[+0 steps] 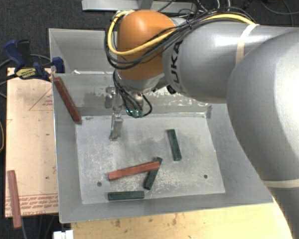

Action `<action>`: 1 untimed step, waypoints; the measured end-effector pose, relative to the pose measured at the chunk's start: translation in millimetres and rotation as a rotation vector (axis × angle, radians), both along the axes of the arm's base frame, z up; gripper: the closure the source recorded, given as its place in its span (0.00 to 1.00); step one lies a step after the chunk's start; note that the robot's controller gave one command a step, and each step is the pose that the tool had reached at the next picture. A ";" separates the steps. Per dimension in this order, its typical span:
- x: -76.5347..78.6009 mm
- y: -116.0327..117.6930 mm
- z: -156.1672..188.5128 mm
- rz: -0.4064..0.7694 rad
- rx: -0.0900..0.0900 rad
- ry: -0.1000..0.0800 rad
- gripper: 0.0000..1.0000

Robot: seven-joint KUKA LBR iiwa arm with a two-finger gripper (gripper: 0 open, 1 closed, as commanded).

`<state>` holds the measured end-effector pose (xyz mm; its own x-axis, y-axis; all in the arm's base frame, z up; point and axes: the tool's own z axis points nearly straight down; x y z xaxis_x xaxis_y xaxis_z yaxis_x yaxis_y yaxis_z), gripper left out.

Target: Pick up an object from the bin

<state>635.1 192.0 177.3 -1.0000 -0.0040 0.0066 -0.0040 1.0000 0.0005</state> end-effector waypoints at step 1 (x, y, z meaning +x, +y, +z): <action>-17.1 -8.8 -107.9 0.470 0.002 -0.004 0.00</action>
Offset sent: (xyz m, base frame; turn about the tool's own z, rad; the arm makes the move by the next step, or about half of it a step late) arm -0.0161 -0.0091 -0.1058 -0.4719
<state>618.0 183.2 69.4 -0.8898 -0.4564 0.0027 -0.4564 0.8898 0.0018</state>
